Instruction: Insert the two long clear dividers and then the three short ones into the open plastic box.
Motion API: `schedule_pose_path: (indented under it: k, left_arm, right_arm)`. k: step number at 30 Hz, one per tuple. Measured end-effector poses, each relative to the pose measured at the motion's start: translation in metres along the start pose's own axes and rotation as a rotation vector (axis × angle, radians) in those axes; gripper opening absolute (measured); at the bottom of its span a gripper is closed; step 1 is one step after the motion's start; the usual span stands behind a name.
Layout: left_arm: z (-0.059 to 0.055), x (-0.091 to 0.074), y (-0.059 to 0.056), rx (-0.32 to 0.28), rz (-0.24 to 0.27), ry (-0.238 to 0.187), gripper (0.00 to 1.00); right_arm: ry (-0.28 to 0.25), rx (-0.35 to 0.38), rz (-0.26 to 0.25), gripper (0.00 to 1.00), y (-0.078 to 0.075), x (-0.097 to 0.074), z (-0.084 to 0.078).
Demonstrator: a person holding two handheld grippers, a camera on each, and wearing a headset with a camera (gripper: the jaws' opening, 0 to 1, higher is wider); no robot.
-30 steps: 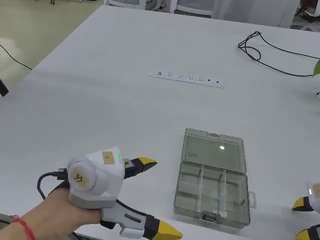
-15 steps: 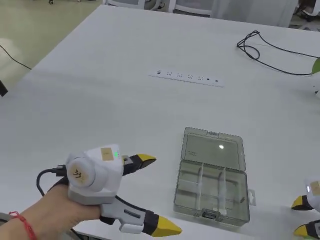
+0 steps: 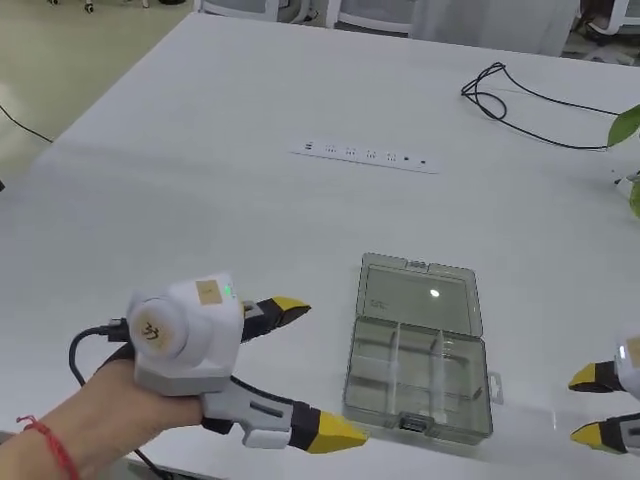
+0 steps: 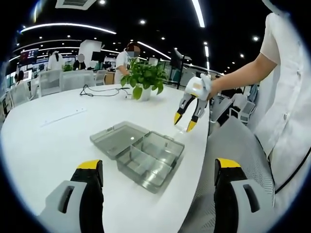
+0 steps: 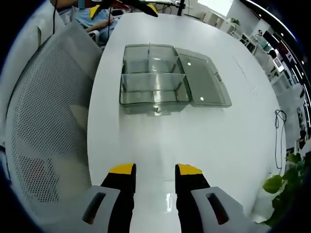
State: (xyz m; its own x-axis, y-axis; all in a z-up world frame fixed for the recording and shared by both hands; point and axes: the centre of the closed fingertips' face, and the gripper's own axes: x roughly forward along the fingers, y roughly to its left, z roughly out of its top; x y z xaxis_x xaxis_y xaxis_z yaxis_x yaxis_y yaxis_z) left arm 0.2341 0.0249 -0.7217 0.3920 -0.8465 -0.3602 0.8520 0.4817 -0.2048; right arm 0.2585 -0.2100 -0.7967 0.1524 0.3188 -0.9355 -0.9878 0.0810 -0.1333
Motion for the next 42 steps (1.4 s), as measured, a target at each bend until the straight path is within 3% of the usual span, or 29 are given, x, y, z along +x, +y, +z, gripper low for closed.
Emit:
schedule_pose_path:
  k: [11, 15, 18, 20, 25, 31, 35, 42]
  left_arm:
    - [0.023, 0.014, -0.007, -0.058, -0.008, -0.022, 0.87]
    - [0.032, 0.022, -0.014, -0.157, -0.027, -0.029, 0.84]
    - [0.038, 0.029, -0.019, -0.166, -0.034, -0.036, 0.81]
    - [0.039, 0.033, -0.023, -0.200, -0.041, -0.029, 0.78]
    - [0.050, 0.044, -0.034, -0.299, -0.075, -0.057, 0.68]
    - [0.059, 0.054, -0.045, -0.409, -0.108, -0.090, 0.55]
    - [0.059, 0.060, -0.053, -0.442, -0.129, -0.083, 0.46]
    - [0.062, 0.072, -0.062, -0.572, -0.166, -0.102, 0.33]
  right_arm:
    - [-0.049, -0.060, -0.085, 0.33, -0.002, -0.031, 0.049]
    - [-0.069, -0.084, -0.102, 0.33, 0.001, -0.040, 0.068]
    - [-0.080, -0.098, -0.115, 0.33, 0.004, -0.046, 0.080]
    - [-0.086, -0.107, -0.124, 0.33, 0.006, -0.050, 0.087]
    - [-0.101, -0.122, -0.147, 0.33, 0.012, -0.059, 0.106]
    - [-0.110, -0.142, -0.162, 0.33, 0.018, -0.064, 0.121]
    - [-0.115, -0.149, -0.169, 0.33, 0.022, -0.066, 0.128]
    - [-0.116, -0.177, -0.187, 0.33, 0.026, -0.071, 0.140]
